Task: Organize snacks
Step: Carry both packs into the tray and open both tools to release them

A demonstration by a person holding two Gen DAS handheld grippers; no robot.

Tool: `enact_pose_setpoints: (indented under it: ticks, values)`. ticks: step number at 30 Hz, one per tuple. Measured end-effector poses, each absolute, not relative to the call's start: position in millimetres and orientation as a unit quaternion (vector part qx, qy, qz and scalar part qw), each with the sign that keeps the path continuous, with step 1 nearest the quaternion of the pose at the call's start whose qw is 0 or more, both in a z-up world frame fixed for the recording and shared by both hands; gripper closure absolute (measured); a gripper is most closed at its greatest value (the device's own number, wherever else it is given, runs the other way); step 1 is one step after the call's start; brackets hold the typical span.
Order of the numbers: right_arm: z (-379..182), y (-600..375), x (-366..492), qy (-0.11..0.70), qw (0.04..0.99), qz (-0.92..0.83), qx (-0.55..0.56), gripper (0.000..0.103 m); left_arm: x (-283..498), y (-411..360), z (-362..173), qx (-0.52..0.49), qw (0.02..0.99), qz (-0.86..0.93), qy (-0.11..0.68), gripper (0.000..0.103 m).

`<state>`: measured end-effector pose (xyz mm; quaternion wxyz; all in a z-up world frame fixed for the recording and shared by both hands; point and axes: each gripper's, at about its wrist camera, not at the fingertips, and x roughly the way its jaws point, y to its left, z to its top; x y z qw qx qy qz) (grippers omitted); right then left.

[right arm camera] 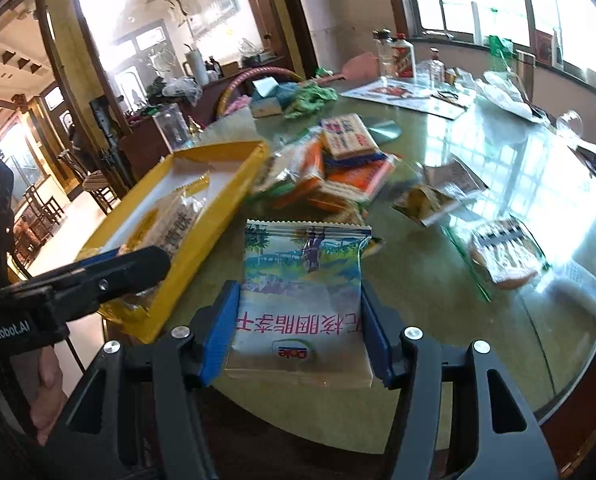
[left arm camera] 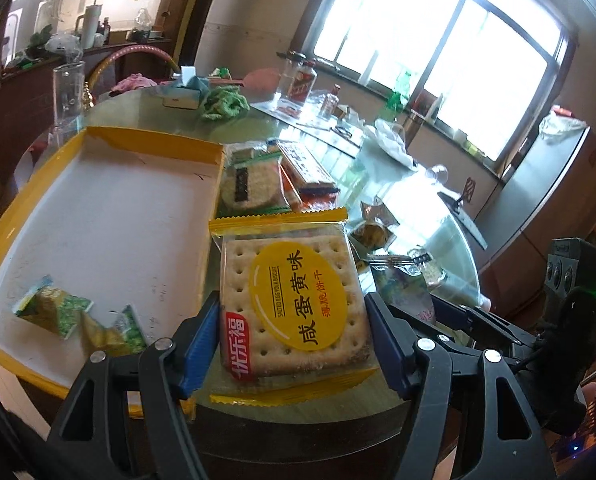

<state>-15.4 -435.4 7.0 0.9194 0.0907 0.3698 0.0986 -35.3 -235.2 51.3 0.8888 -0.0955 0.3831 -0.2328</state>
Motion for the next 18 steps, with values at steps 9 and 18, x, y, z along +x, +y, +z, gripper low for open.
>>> enact_pose_setpoints:
  ticks: [9,18]
  values:
    - [26,-400,1,0.358,0.919,0.143,0.086,0.044,-35,-198,67,-0.13,0.899,-0.217,0.358,0.034]
    - [34,-364,22,0.357,0.913,0.181,0.076,0.044,-24,-162,69,-0.159,0.906,-0.188,0.345,0.034]
